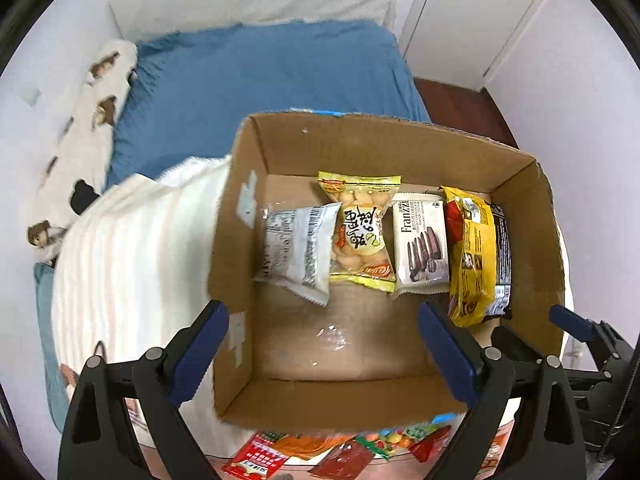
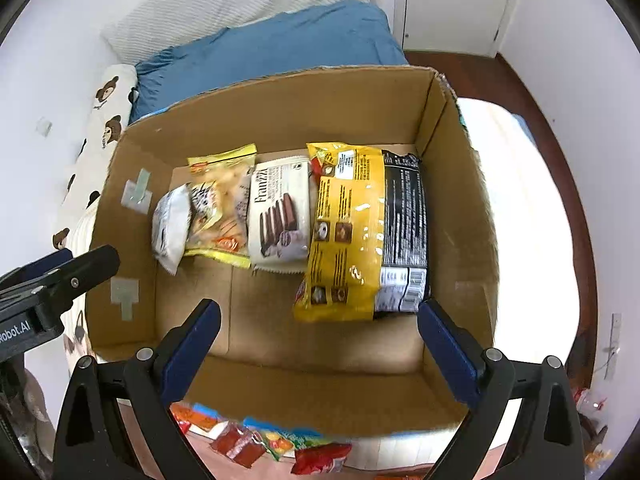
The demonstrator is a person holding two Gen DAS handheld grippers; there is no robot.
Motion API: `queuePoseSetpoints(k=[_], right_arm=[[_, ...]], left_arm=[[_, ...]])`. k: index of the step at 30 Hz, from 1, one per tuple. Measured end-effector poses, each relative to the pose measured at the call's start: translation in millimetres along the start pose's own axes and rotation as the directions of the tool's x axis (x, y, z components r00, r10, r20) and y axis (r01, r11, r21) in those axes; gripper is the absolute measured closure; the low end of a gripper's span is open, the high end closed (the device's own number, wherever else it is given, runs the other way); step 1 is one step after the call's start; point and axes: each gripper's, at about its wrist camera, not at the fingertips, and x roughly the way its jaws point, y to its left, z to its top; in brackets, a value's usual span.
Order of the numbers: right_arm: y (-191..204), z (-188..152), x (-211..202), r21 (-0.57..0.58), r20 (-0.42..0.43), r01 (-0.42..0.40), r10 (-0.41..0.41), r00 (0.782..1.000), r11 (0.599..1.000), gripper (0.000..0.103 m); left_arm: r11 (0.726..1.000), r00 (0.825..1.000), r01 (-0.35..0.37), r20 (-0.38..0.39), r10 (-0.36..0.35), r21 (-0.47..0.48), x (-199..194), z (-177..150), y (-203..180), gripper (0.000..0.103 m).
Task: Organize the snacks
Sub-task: 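Carry both packets into the box and release them beside the others, then grasp the panda-print yellow packet with left tool while right tool grasps orange panda packet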
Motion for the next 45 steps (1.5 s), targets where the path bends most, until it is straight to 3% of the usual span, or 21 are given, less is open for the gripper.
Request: queuePoseSetpoints(k=[10, 16, 22, 27, 32, 34, 36, 40, 45], right_arm=[[5.3, -51.3, -67.9, -0.043, 0.182, 0.020, -0.012, 0.983, 0.999, 0.002], [7.7, -77.7, -108.1, -0.056, 0.249, -0.009, 0.023, 0.968, 0.998, 0.002], [10.6, -105.6, -138.9, -0.066, 0.291, -0.045, 0.063, 0.955, 0.997, 0.002], [-2.4, -142.1, -142.1, -0.030, 0.233, -0.120, 0.123, 0.965, 0.992, 0.002], [-30.8, -191.1, -112.5, 0.058, 0.119, -0.143, 0.136, 0.984, 0.988, 0.002], [-45.9, -213.8, -92.5, 0.111, 0.061, -0.137, 0.131, 0.990, 0.984, 0.002], [-59.9, -232.9, -74.3, 0.155, 0.009, -0.126, 0.126, 0.992, 0.980, 0.002], [-89.3, -269.0, -42.3, 0.258, -0.070, -0.093, 0.115, 0.991, 0.962, 0.002], [-114.0, -291.9, -19.3, 0.327, -0.122, -0.061, 0.106, 0.987, 0.943, 0.002]], left_arm=[[1.000, 0.976, -0.017, 0.215, 0.017, -0.001, -71.2, -54.5, -0.8, 0.006], [1.000, 0.958, -0.007, 0.288, 0.003, 0.013, -103.6, -88.1, -5.1, 0.006], [1.000, 0.950, 0.025, 0.311, -0.026, 0.007, -130.2, -114.7, -3.6, 0.006], [0.999, 0.956, 0.033, 0.293, -0.033, 0.006, -139.3, -150.7, 4.0, 0.006], [0.999, 0.985, -0.037, 0.171, 0.035, 0.011, -101.8, -209.9, 17.7, 0.006], [0.998, 0.996, -0.064, 0.064, 0.062, 0.028, -68.6, -238.6, 28.0, 0.006], [0.996, 0.996, -0.075, -0.034, 0.077, 0.046, -40.1, -260.4, 36.2, 0.006], [0.995, 0.969, -0.039, -0.242, 0.060, 0.092, 19.7, -314.1, 46.3, 0.006], [0.982, 0.914, -0.020, -0.395, 0.095, 0.188, 80.6, -359.0, 37.1, 0.006]])
